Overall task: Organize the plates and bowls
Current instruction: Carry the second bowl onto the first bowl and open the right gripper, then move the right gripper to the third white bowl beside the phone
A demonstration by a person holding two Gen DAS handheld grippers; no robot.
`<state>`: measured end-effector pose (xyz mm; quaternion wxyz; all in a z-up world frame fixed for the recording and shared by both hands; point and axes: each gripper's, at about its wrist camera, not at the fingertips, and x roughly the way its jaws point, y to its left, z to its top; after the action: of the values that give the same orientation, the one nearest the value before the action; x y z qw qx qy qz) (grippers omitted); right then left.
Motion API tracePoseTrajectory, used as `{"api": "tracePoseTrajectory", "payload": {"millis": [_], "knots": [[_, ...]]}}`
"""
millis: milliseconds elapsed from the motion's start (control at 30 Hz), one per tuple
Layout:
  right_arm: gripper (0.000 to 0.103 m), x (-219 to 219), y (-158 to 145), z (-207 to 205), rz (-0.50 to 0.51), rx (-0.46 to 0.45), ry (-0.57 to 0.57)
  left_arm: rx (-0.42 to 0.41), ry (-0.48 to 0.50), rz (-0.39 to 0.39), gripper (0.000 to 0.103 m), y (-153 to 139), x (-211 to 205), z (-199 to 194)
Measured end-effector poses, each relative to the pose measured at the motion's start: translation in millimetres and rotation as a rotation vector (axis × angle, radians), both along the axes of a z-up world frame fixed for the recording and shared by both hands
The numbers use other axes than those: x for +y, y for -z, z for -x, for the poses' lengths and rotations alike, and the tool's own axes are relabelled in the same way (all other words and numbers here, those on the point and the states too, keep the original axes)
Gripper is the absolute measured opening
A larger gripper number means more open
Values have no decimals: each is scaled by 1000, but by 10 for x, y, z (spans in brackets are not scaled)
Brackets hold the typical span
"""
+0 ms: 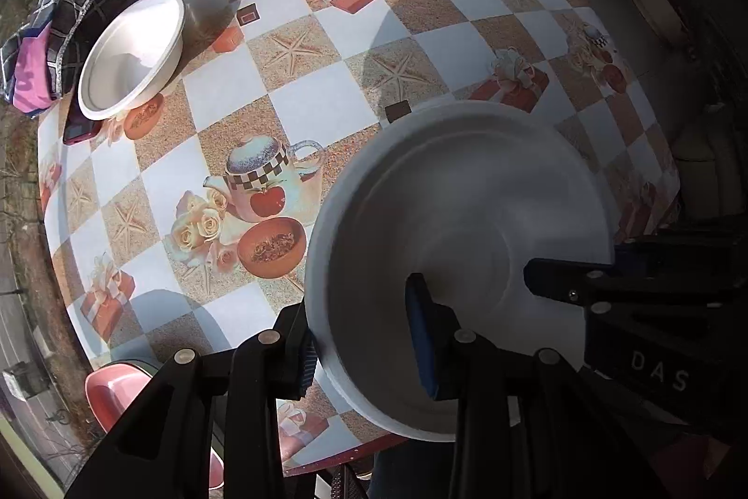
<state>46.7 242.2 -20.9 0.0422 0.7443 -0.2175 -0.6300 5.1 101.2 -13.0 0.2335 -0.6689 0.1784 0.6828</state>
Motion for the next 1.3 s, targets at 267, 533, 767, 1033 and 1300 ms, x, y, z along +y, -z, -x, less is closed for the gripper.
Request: {"api": "tracePoseTrajectory", "payload": {"millis": [267,533,767,1033,1300], "knots": [[19,256,86,-150,1,-44,79,-31,89,23,36,120,246,-85],[19,209,199,-178,7,-65,81,-62,81,29,36,206,254,-68],[21,109,290,-95,14,-63,84,-39,29,64,69,171,185,-35],[74,342,265,-93,-28,-57,172,-53,-128,32,77,84,-194,123],[74,445,231,134,-62,-45,165,-43,-311,25,77,11,-657,326]]}}
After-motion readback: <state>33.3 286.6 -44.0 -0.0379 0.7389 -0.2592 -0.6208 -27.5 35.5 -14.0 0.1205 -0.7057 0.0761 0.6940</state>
